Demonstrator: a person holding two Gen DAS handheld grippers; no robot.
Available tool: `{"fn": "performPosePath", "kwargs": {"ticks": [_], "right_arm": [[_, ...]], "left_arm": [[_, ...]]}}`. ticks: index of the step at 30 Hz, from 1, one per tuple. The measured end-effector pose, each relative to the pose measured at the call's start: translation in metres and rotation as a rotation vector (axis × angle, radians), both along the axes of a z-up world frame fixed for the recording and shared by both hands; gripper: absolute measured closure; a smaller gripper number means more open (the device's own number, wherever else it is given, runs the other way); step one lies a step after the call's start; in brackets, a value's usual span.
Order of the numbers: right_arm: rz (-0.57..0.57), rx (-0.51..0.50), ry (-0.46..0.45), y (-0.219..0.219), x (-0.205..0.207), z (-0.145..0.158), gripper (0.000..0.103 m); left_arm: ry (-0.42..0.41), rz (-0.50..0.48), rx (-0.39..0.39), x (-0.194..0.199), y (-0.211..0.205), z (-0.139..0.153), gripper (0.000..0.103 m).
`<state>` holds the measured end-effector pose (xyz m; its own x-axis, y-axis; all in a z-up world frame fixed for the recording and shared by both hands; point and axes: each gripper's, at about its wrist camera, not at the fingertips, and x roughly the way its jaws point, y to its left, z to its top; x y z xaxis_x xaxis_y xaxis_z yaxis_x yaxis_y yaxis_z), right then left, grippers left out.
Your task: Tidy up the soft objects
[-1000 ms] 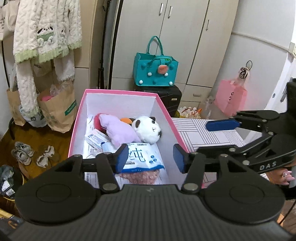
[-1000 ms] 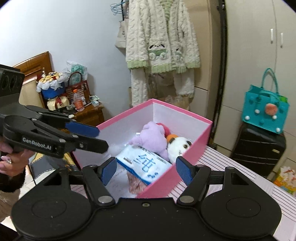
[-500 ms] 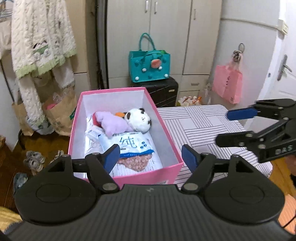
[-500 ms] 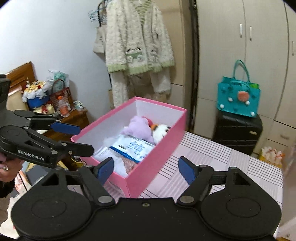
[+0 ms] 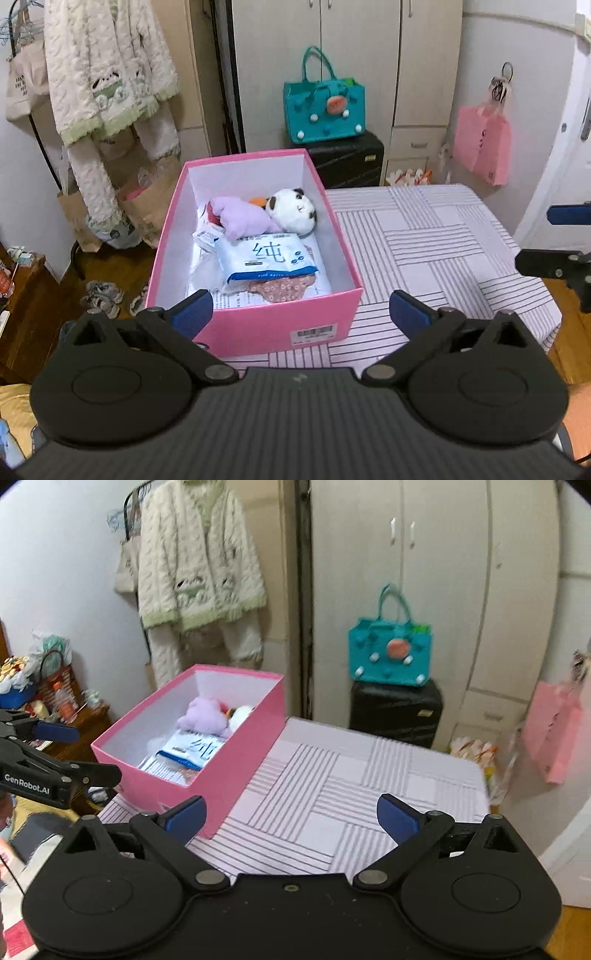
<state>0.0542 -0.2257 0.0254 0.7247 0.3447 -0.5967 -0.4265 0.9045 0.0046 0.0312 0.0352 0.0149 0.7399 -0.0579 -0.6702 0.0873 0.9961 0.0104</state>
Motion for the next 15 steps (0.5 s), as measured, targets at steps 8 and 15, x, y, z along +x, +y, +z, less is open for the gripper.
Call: {"fn": "performPosePath", "kwargs": {"ticks": [8, 15], "right_arm": [[-0.076, 0.036, -0.101, -0.014, -0.037, -0.003, 0.003], [-0.104, 0.041, -0.089, -0.021, -0.053, -0.013, 0.003]], "left_arm": [[-0.086, 0.109, 0.018, -0.026, -0.018, -0.005, 0.000], [-0.048, 0.110, -0.038, -0.030, -0.026, -0.016, 0.000]]}}
